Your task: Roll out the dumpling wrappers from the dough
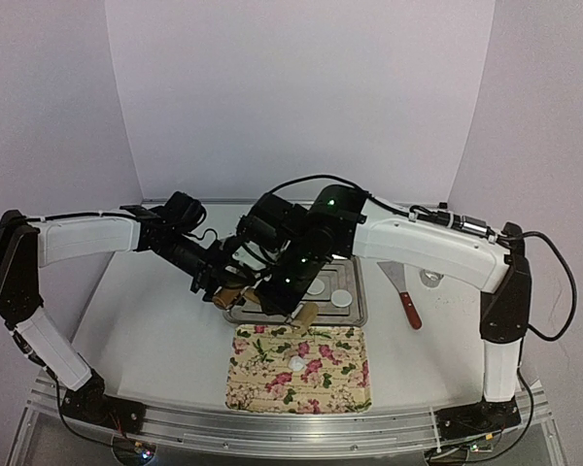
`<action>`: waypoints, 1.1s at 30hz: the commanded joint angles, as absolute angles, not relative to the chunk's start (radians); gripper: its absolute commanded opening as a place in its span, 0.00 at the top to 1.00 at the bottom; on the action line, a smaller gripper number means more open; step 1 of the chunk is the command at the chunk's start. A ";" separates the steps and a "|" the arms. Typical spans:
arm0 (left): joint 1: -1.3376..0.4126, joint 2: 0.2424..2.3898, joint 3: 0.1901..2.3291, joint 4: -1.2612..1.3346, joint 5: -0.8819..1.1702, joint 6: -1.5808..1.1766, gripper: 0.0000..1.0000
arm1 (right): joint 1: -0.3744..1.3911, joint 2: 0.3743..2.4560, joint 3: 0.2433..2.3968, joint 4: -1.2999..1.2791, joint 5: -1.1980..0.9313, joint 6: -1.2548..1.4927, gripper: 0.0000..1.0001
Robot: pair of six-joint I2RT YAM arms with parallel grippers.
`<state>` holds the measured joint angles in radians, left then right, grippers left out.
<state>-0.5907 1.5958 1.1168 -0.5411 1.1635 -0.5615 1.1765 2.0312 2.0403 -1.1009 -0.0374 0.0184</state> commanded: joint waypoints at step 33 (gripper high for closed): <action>-0.586 1.363 0.966 -0.114 1.072 -0.837 1.00 | 1.192 1.954 2.048 -1.024 0.247 0.154 0.15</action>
